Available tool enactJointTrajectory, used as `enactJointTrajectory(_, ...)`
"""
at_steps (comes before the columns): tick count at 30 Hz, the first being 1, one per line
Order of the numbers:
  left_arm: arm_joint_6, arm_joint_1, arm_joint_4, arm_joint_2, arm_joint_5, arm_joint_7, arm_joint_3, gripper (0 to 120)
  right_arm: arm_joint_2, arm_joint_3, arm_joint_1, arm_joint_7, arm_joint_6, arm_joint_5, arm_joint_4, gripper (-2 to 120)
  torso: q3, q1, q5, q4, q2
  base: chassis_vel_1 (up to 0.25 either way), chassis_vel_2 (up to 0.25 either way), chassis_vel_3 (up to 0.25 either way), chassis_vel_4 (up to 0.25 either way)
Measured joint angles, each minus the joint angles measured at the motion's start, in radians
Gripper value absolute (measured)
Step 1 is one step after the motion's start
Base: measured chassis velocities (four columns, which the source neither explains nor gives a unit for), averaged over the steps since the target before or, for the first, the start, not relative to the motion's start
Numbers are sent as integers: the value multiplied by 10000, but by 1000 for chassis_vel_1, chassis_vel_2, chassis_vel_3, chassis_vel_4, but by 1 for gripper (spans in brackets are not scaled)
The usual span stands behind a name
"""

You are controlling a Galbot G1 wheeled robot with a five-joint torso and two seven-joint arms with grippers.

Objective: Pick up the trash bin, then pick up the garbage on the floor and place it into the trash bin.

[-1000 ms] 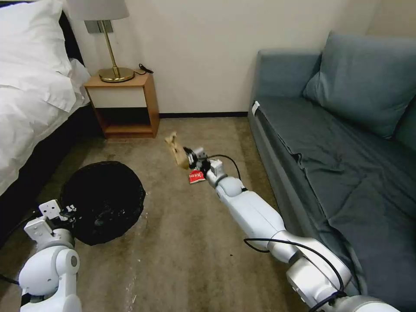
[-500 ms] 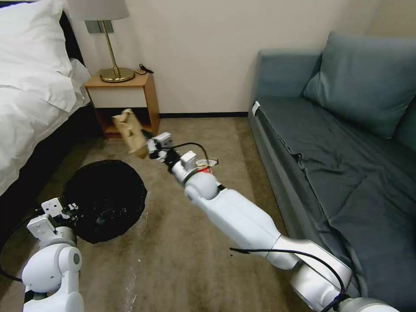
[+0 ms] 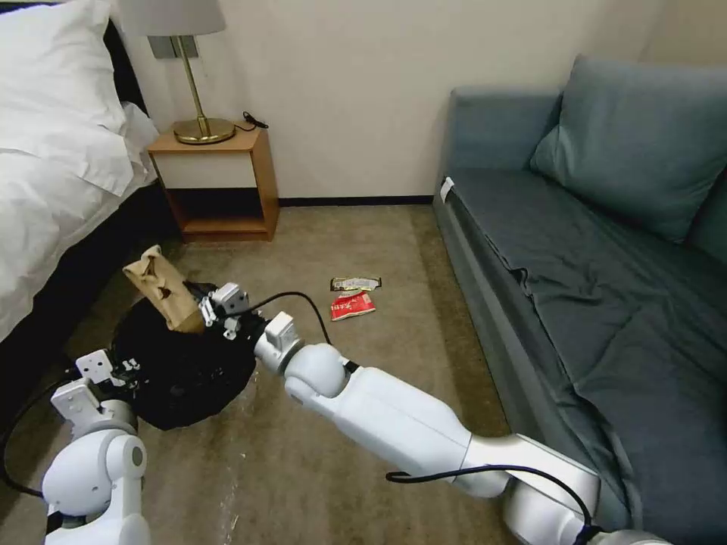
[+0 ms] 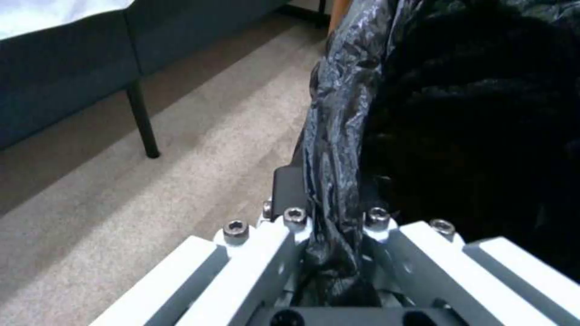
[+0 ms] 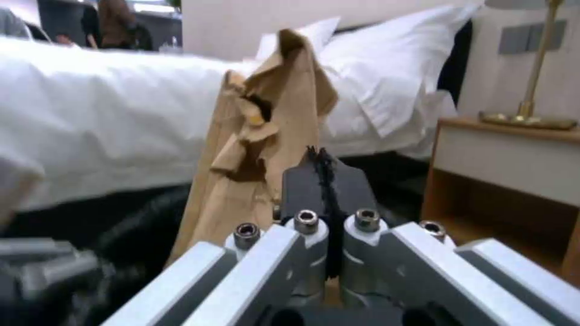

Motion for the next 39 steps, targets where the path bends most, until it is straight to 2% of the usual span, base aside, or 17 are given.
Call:
enactJointTrajectory(5, -15, -14, 9, -16, 28, 11, 7, 1, -188, 78, -194, 93, -338, -117, 64, 7, 0, 0, 0, -4, 0, 0, 0, 0, 0)
enactJointTrajectory(6, -15, -27, 23, -17, 29, 12, 11, 1, -229, 116, -237, 124, -464, -80, 159, 13, -1, 0, 1, -3, 0, 0, 0, 0, 0)
enactJointTrajectory(7, -15, -27, 23, -17, 29, 12, 11, 1, -229, 116, -237, 124, -464, -80, 159, 13, -1, 0, 1, -3, 0, 0, 0, 0, 0)
enactJointTrajectory(14, -14, -131, 75, 51, 41, 14, 41, 1, -253, 302, -289, 47, -497, -137, 296, 45, 0, 0, 0, -2, 0, 0, 0, 0, 0)
enactJointTrajectory(17, -12, -134, 87, 72, 40, 19, 41, 1, -255, 415, -294, 46, -486, -152, 349, 50, 0, 0, 1, -1, 0, 0, 0, 0, 0)
enactJointTrajectory(19, -10, -156, 157, 114, 30, 28, 45, 1, -351, 865, -294, 126, -459, -243, 533, 60, 0, 0, 1, 2, 1, 0, 0, 0, 0)
enactJointTrajectory(20, -10, -156, 157, 114, 30, 28, 45, 1, -351, 865, -294, 126, -459, -243, 533, 60, 0, 0, 1, 2, 1, 0, 0, 0, 0)
enactJointTrajectory(21, -10, -173, 189, 128, 23, 31, 50, 1, -416, 1064, -299, 201, -466, -281, 618, 68, 0, 0, 1, 2, 0, 0, 0, 0, 0)
enactJointTrajectory(23, -6, -216, 250, 158, 0, 47, 64, 1, -659, 1653, -361, 571, -625, -409, 917, 73, 0, 0, 1, 1, 0, 0, 0, 0, 0)
enactJointTrajectory(25, -4, -308, 331, 231, -160, 114, 92, 1, -1126, 2974, -781, 1352, -1207, -745, 1516, 82, 0, 0, 2, -5, 0, 0, 0, 0, 0)
enactJointTrajectory(26, 20, -372, 357, 224, -277, 151, 27, 1, -1332, 3678, -1116, 1560, -1374, -932, 1842, 90, 0, 0, 3, -4, 0, 0, 0, 0, 0)
enactJointTrajectory(27, 20, -372, 357, 224, -277, 151, 27, 1, -1332, 3678, -1116, 1560, -1374, -932, 1842, 90, 0, 0, 3, -4, 0, 0, 0, 0, 0)
enactJointTrajectory(28, 31, -427, 396, 211, -369, 179, -72, 1, -1506, 4338, -1472, 1686, -1459, -1153, 2142, 94, 0, 0, 4, -4, 1, 0, 0, 0, 0)
enactJointTrajectory(32, 18, -430, 495, 293, -451, 275, -161, 1, -1872, 5532, -2252, 1857, -1597, -1343, 2848, 99, 0, 0, 5, -5, 1, 0, 0, 0, 0)
enactJointTrajectory(34, -19, -360, 532, 463, -541, 509, -160, 1, -2246, 6975, -3642, 1927, -1659, -1182, 3730, 100, -1, 0, 5, -3, 0, 0, 0, 0, 0)
enactJointTrajectory(38, -21, -335, 525, 519, -642, 639, -145, 1, -2334, 8028, -4822, 1917, -1469, -1290, 4177, 100, -1, -1, 7, -8, 0, 0, 0, 0, 0)
enactJointTrajectory(39, -33, -330, 534, 532, -695, 737, -112, 1, -2277, 8786, -5666, 1890, -1227, -1628, 4539, 100, -1, 0, 3, -5, 0, 0, 0, 0, 0)
